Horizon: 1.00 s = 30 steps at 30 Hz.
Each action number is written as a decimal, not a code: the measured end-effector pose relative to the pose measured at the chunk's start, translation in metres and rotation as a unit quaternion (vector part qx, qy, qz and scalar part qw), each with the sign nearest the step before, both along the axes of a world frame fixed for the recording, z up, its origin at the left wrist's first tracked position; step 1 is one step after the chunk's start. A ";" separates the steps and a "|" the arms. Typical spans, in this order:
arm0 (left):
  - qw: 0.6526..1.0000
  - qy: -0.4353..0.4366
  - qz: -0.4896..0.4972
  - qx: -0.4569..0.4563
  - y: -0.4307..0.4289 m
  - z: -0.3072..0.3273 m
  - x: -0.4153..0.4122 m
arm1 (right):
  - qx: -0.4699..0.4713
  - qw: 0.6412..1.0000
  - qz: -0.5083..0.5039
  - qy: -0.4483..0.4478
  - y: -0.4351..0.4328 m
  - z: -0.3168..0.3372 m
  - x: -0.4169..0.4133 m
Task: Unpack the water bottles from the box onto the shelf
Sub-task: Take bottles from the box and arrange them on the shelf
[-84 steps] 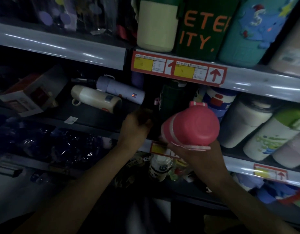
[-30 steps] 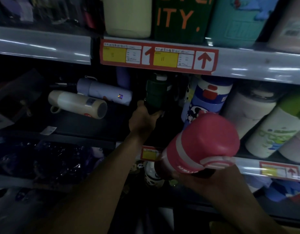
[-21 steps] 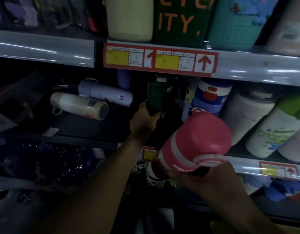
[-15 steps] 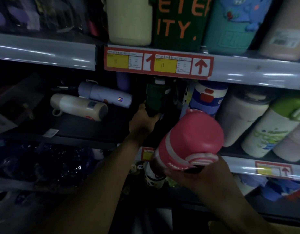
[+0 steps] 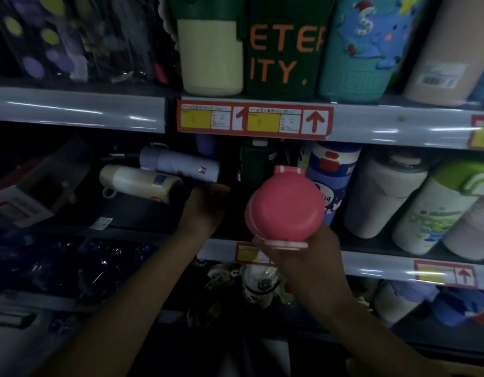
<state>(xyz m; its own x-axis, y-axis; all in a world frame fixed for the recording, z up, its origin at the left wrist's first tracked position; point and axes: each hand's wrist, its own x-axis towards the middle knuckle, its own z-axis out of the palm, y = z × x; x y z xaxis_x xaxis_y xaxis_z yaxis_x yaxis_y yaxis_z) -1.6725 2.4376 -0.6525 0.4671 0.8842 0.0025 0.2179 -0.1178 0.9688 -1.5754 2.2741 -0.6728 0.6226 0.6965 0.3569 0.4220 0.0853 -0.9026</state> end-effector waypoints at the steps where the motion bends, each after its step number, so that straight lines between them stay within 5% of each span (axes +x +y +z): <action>1: 1.000 0.011 -0.001 0.005 -0.001 0.000 -0.002 | 0.010 1.000 -0.008 -0.024 0.004 0.003 -0.001; 5: 0.994 0.032 -0.021 0.099 -0.006 -0.007 -0.012 | 0.003 0.996 -0.021 -0.083 0.029 -0.003 0.003; 10: 0.988 0.100 -0.049 0.109 -0.012 -0.012 -0.012 | -0.019 0.996 -0.041 -0.072 0.051 -0.012 0.003; 24: 0.984 0.117 -0.067 0.115 -0.010 -0.021 0.001 | -0.056 0.997 -0.059 -0.014 0.073 -0.006 0.017; 30: 0.987 0.104 -0.063 0.107 -0.006 -0.029 0.006 | -0.108 0.990 -0.062 -0.065 0.077 -0.010 0.020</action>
<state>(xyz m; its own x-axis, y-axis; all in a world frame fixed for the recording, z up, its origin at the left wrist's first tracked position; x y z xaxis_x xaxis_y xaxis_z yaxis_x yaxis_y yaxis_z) -1.6663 2.4318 -0.6817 0.5836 0.8085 0.0756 0.3793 -0.3537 0.8550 -1.5551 2.3513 -0.6832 0.6665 0.6865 0.2907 0.5312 -0.1637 -0.8313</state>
